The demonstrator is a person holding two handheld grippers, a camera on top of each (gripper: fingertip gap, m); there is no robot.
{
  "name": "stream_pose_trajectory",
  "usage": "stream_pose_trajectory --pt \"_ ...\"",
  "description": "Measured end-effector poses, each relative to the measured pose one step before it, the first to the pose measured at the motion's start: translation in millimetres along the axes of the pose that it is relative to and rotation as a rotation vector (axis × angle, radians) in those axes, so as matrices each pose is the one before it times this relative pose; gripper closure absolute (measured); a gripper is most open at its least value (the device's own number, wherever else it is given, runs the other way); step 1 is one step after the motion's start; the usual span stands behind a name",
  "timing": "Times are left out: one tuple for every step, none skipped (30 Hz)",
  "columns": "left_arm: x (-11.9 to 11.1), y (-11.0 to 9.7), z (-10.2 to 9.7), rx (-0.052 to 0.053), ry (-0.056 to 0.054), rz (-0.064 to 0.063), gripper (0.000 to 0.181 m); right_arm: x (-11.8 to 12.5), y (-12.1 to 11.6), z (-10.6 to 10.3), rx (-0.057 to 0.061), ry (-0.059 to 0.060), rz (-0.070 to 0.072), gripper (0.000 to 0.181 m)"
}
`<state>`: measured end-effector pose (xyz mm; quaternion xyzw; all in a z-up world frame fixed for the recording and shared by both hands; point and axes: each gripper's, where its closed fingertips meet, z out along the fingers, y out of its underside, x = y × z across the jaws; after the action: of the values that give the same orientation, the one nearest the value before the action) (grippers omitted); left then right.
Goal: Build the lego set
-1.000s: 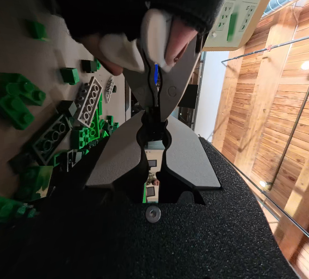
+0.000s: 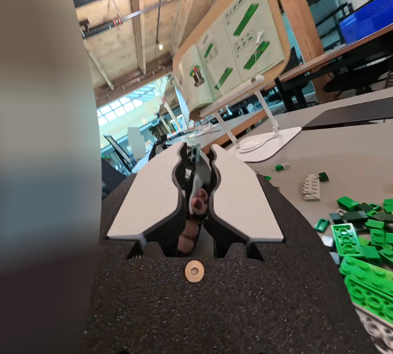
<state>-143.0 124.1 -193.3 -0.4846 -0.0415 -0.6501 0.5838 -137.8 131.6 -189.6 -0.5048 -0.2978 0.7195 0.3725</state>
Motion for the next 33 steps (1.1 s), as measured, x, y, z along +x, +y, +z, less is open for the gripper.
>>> stream_pose_trajectory --pt "-2.26 1.56 2.66 0.0136 -0.0063 -0.013 0.175 0.03 -1.58 -0.26 0.026 -0.0025 0.017 0.165" --pt "-2.82 2.08 2.16 0.0062 -0.009 -0.0071 0.175 0.78 -1.23 -0.36 0.0213 -0.0021 0.0194 0.168" --pt "-0.71 0.28 1.64 0.0139 0.0048 -0.0081 0.175 1.91 -1.25 -0.67 0.0165 0.0032 0.0203 0.17" --pt "-0.42 -0.05 1.32 0.0113 0.0052 -0.013 0.175 2.63 -0.88 -0.66 0.0099 0.005 0.0183 0.174" --pt "-1.77 0.28 0.93 0.007 -0.0043 -0.0088 0.175 2.53 -0.49 -0.62 0.0026 0.0046 0.0154 0.176" --pt "-2.03 0.1 0.6 0.0051 -0.0061 -0.0024 0.175 1.83 -0.28 -0.47 -0.0019 0.0035 0.0088 0.176" --pt "-1.67 0.07 0.74 -0.0005 -0.0059 -0.0014 0.175 1.97 -0.32 -0.64 -0.0043 0.0102 -0.0063 0.176" --pt "-2.51 0.39 0.84 -0.0087 -0.0151 -0.0005 0.175 2.32 -0.35 -0.73 -0.0082 0.0194 -0.0248 0.176" --pt "-2.62 0.51 0.92 -0.0158 -0.0203 0.0139 0.175 2.52 -0.35 -0.43 -0.0137 0.0248 -0.036 0.176" --pt "-2.85 0.62 0.93 -0.0239 -0.0284 0.0363 0.174 3.07 -0.22 -0.46 -0.0186 0.0322 -0.0446 0.177" --pt "-4.11 1.1 0.71 -0.0363 -0.0441 0.0566 0.173 3.73 -0.31 -0.77 -0.0193 0.0397 -0.0515 0.177" --pt "-5.38 2.11 0.7 -0.0502 -0.0594 0.0846 0.165 4.83 -0.11 -1.06 -0.0204 0.0459 -0.047 0.177" --pt "-5.42 2.15 0.45 -0.0532 -0.0689 0.1089 0.159 5.41 0.2 -1.36 -0.0217 0.0442 -0.0343 0.177" --pt "-5.19 1.79 0.31 -0.0501 -0.0753 0.1243 0.15 4.95 0.41 -1.49 -0.018 0.0361 -0.0221 0.177" --pt "-5.13 3.59 0.64 -0.0621 -0.0768 0.1463 0.145 5.75 1.46 -1.31 -0.0191 0.0374 -0.013 0.177" --pt "-7.66 4.72 0.84 -0.0672 -0.0946 0.1539 0.14 5.82 2.83 -0.73 -0.0227 0.0358 -0.0075 0.177" --pt "-7.31 3.17 1.26 -0.0524 -0.0965 0.1384 0.134 3.77 3.0 0.07 -0.0214 0.0215 -0.0005 0.177" --pt "-2.44 1.49 2.26 -0.0347 -0.062 0.1221 0.13 2.41 2.52 0.64 -0.0197 0.0155 0.0044 0.177" --pt "0.14 1.08 2.98 -0.0298 -0.0399 0.0995 0.13 2.07 2.6 0.9 -0.0202 0.0174 -0.0026 0.177" --pt "1.18 1.51 3.57 -0.0289 -0.0287 0.0795 0.13 1.43 2.5 1.06 -0.0194 0.0178 -0.0123 0.177" --pt "3.15 1.81 4.21 -0.0263 -0.0121 0.0662 0.13 0.82 1.95 1.03 -0.0156 0.0171 -0.0156 0.178" --pt "3.89 2.13 4.46 -0.0248 -0.0034 0.052 0.133 0.52 1.99 1.12 -0.0162 0.0158 -0.0163 0.177" --pt "3.96 2.59 4.33 -0.0255 0.0005 0.0404 0.137 0.1 2.25 1.12 -0.0176 0.0125 -0.015 0.177" --pt "0.84 1.73 3.45 -0.0184 -0.0177 0.0315 0.141 0.0 1.89 1.0 -0.0148 0.01 -0.0122 0.177" --pt "-1.08 0.51 2.23 -0.008 -0.0258 0.0216 0.146 0.13 2.06 0.99 -0.0161 0.0087 -0.0118 0.177" --pt "-0.33 -0.77 1.13 0.0021 -0.0125 0.0117 0.155 0.03 2.04 0.89 -0.0168 0.0072 -0.015 0.177" --pt "1.78 -1.04 0.55 0.0045 0.0081 0.0067 0.164 0.46 1.37 0.69 -0.0132 0.0078 -0.0208 0.177" --pt "0.33 1.45 0.91 -0.0091 0.0063 -0.0086 0.164 0.66 1.21 0.58 -0.014 0.0051 -0.0293 0.177" --pt "1.31 1.67 0.5 -0.0093 0.0283 -0.0227 0.164 0.61 1.46 0.54 -0.0147 -0.0022 -0.0328 0.177" --pt "1.75 1.27 -0.16 -0.004 0.0447 -0.0367 0.164 0.25 1.62 0.44 -0.0161 -0.0091 -0.0308 0.177" --pt "2.15 1.5 -0.55 -0.0002 0.0545 -0.0477 0.164 -0.56 1.91 0.63 -0.0192 -0.0188 -0.0307 0.177" --pt "1.87 1.62 -1.09 0.0049 0.0523 -0.0428 0.164 -0.97 2.01 0.66 -0.0201 -0.0252 -0.0245 0.177" --pt "2.42 2.58 -0.85 -0.0034 0.047 -0.0302 0.164 -0.77 2.35 0.43 -0.0211 -0.0263 -0.0199 0.179"
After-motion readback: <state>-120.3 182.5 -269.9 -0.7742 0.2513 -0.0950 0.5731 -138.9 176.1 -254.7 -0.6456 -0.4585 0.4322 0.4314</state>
